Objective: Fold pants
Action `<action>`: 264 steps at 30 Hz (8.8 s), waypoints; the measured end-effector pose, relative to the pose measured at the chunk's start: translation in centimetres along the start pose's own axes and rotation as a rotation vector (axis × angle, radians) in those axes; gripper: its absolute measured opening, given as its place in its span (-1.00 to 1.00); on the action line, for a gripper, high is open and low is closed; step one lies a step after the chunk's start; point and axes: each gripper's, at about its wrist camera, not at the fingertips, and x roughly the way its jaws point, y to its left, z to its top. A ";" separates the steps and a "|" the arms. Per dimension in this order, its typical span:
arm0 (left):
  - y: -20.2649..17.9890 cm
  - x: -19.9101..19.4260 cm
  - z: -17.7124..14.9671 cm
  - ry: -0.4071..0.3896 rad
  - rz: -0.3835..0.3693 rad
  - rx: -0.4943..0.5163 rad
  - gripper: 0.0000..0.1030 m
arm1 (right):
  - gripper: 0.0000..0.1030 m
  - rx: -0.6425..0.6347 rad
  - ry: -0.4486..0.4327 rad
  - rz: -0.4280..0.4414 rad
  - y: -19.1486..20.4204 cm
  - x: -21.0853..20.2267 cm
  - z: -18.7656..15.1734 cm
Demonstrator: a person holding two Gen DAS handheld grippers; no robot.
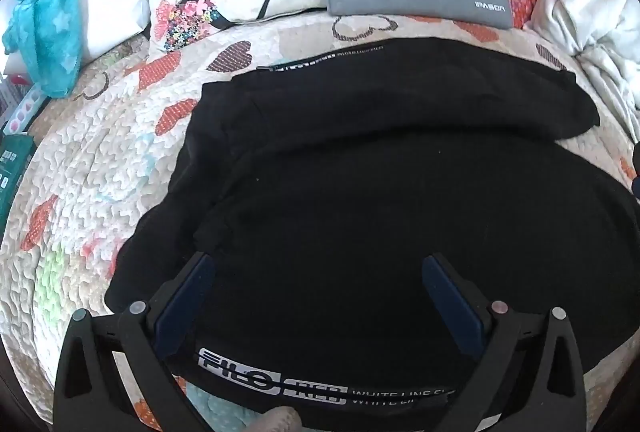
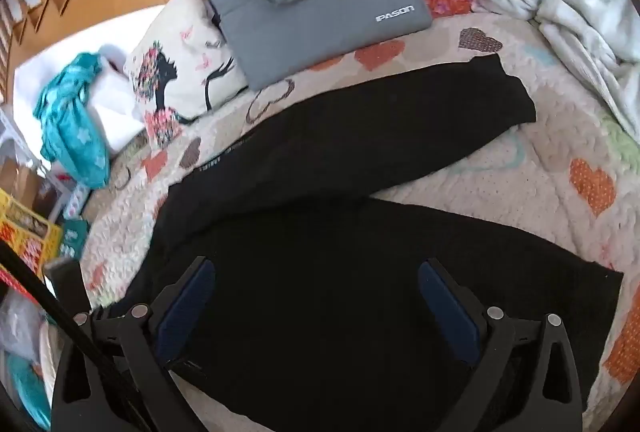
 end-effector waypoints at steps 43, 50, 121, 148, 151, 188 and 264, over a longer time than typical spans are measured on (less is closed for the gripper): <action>0.5 1.0 -0.3 0.062 -0.077 -0.062 1.00 | 1.00 0.003 0.093 -0.079 -1.1 2.2 -0.6; 0.5 0.9 -0.2 0.070 -0.078 -0.056 1.00 | 1.00 0.006 0.103 -0.086 -1.3 2.5 -0.7; 12.7 -3.0 7.5 -0.044 -0.101 -0.374 0.71 | 0.54 0.019 -0.102 -0.221 -7.5 -5.4 11.3; 13.0 16.1 19.5 0.113 -0.309 -0.109 0.71 | 0.53 -0.151 0.271 -0.092 -12.3 18.4 23.1; 11.9 16.3 19.5 0.107 -0.290 -0.062 0.77 | 0.63 -0.188 0.264 -0.111 -11.8 19.8 22.9; 10.9 0.6 16.8 -0.152 -0.235 0.055 -0.77 | -0.90 -0.317 0.175 -0.108 -2.8 4.7 14.8; 4.9 -0.6 2.0 0.087 -0.319 -0.103 -0.09 | -0.83 -0.044 0.249 -0.446 -11.1 -4.2 2.0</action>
